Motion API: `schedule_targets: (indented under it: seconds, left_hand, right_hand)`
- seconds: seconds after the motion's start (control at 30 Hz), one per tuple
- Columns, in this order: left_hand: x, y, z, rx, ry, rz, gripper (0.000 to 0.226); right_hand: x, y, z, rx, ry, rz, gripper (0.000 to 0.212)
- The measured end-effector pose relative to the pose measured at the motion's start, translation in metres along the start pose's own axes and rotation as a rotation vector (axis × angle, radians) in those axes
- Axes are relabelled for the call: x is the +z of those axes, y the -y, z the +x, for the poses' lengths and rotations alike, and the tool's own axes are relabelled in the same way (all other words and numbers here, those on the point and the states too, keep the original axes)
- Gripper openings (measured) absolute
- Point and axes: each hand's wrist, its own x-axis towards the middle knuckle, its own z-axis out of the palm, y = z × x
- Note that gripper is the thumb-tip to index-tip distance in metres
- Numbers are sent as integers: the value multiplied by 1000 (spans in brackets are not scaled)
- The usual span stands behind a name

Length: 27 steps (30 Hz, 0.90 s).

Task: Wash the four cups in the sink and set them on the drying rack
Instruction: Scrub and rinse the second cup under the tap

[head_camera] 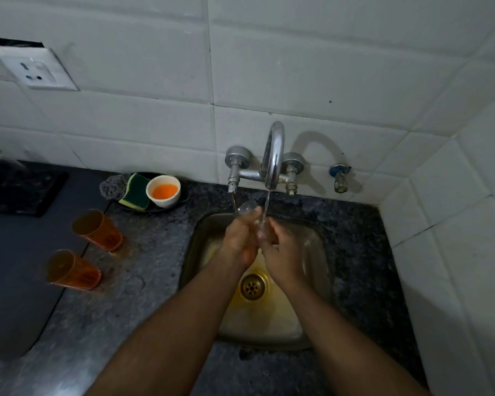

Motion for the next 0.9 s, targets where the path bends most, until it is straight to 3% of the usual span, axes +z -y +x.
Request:
schedule_targets:
  seconds: [0.1,0.2,0.27,0.33,0.4,0.47,0.53,0.6,0.63,0.77,0.83,0.9]
  left_hand:
    - [-1,0,5,12,-54,-9,18]
    - [-6,1,10,16,-142,-114,28]
    - [-7,3,12,25,-199,-145,34]
    - [-6,6,10,23,-211,-121,36]
    - [-6,8,8,42,-226,-92,35]
    - [-10,5,9,58,-245,-99,57]
    - [-11,1,12,53,-239,-155,90]
    - [-7,0,13,34,-222,-184,111]
    - [-5,2,12,30,-228,-190,105]
    - [-4,5,9,44,-191,-151,49]
    - [-8,7,10,49,-170,-126,37]
    - [-2,8,8,36,-214,-99,42]
  right_hand:
    - [8,2,2,-23,68,96,38]
    - [7,8,1,-58,168,23,44]
    - [9,8,2,-75,160,-17,32]
    - [16,8,6,42,61,117,20]
    - [20,15,13,261,-1,316,23]
    - [16,18,11,302,77,363,24]
    - [11,11,8,171,196,238,28]
    - [12,5,4,73,173,148,33]
    - [14,5,3,116,122,196,31]
    - [4,23,9,692,130,609,46]
    - [-2,23,10,618,181,498,50]
    - [-1,20,9,375,115,268,43]
